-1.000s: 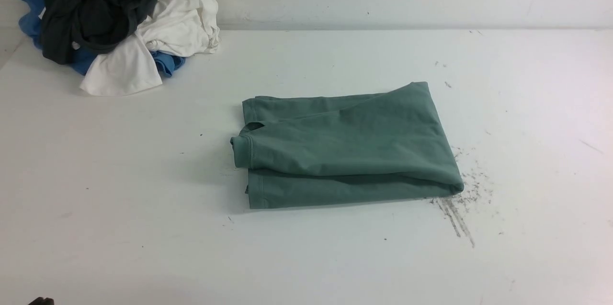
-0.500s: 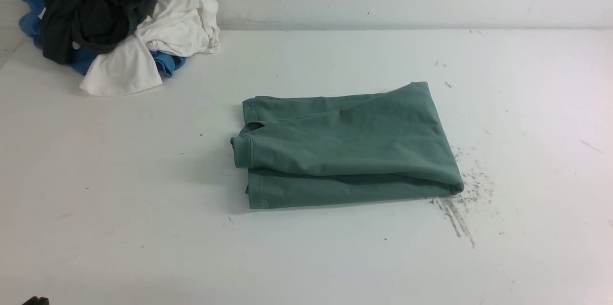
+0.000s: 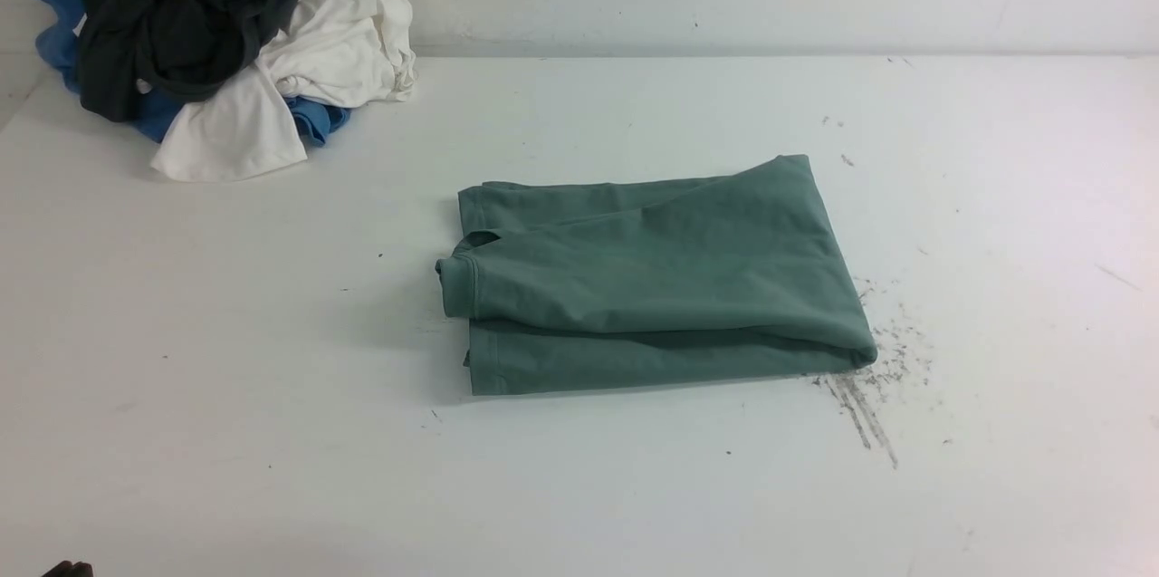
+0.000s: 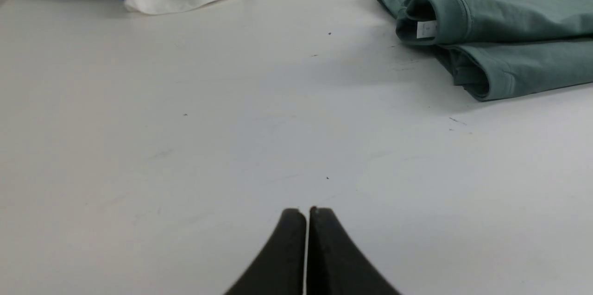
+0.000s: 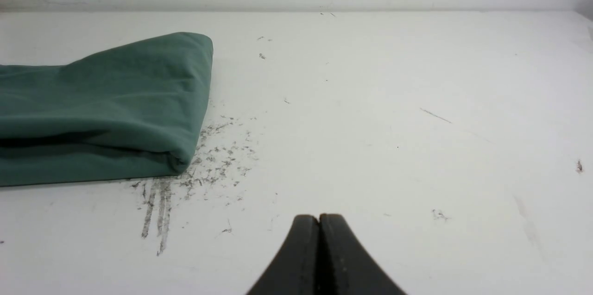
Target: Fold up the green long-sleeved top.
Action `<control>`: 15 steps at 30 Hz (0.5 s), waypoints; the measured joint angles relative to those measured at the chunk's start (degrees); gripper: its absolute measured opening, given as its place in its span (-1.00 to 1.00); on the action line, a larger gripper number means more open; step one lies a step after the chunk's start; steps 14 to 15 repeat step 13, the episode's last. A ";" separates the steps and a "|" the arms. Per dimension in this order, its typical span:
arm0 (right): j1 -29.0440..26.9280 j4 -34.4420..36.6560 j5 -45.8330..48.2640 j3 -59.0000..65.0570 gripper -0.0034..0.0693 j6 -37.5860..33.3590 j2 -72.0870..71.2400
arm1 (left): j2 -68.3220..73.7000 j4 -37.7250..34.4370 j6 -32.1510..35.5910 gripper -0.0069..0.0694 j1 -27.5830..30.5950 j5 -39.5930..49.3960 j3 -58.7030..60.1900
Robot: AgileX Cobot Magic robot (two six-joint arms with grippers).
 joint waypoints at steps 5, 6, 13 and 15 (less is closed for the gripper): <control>0.00 0.00 0.00 0.00 -0.94 0.00 0.00 | 0.00 0.00 0.05 -0.84 0.17 0.00 0.00; 0.00 0.00 0.00 0.00 -0.94 0.00 0.00 | 0.00 0.00 0.05 -0.84 0.58 0.00 0.00; 0.00 0.00 0.00 0.00 -0.94 0.00 0.00 | 0.00 -0.12 0.05 -0.84 3.89 0.00 0.00; 0.00 0.00 0.00 0.00 -0.94 0.00 0.00 | 0.00 -0.12 0.05 -0.84 3.89 0.00 0.00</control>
